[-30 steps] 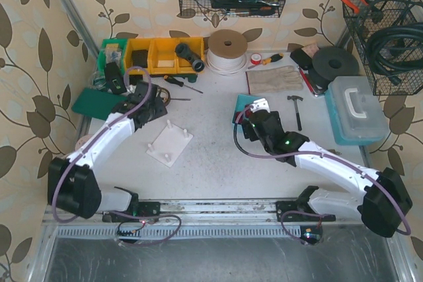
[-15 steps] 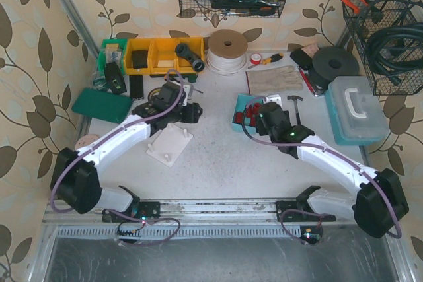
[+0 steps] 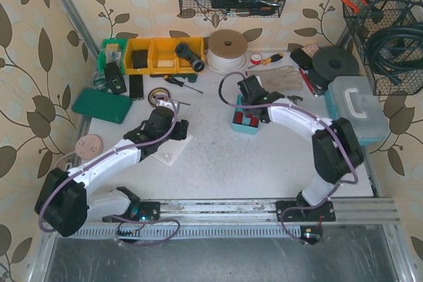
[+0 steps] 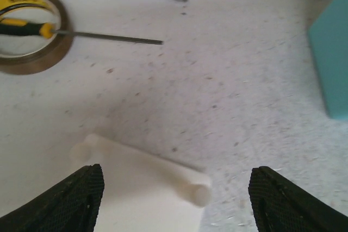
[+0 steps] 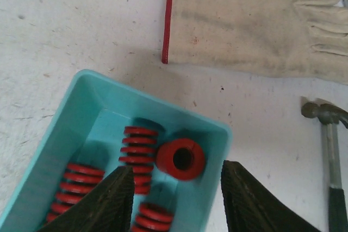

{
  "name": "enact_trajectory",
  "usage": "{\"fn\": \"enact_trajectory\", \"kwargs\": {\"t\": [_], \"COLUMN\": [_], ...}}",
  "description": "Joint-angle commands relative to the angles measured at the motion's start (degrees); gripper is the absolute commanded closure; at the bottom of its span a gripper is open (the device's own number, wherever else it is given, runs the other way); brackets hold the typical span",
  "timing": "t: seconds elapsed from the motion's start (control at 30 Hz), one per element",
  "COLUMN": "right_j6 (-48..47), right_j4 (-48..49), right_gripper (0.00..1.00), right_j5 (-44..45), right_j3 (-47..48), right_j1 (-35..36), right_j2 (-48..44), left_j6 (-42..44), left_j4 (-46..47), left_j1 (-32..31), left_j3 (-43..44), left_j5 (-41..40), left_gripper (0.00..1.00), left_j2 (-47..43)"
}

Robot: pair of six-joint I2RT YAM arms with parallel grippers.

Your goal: Install the large spring

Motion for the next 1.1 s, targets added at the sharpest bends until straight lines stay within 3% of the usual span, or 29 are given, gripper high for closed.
{"fn": "enact_trajectory", "kwargs": {"t": [0.0,0.27,0.73,0.93,1.07], "right_j6": [-1.53,-1.54,1.37,1.63,0.89], "right_j4": [-4.67,-7.06,-12.16,-14.75,-13.57], "right_gripper": [0.53,0.54,0.53,0.50,0.51], "right_j5": [1.73,1.49,-2.44,0.50,-3.80], "right_j3": [6.61,11.32,15.09,17.42,16.63], "right_j1": [-1.68,-2.14,-2.08,-2.02,-1.76], "right_j2": [7.89,15.45,19.97,21.67,20.12], "left_j6": [2.45,2.90,2.42,2.49,2.54], "left_j4": [7.62,8.76,7.07,6.84,6.73], "left_j1": [0.37,0.32,0.33,0.33,0.32], "left_j3": [-4.36,-6.08,-6.21,-6.35,-6.32], "left_j5": [-7.23,-7.90,-11.93,-12.98,-13.17], "left_gripper": [0.23,0.23,0.23,0.23,0.23], "left_j2": [-4.78,-8.89,-11.27,-11.40,-11.40]}}
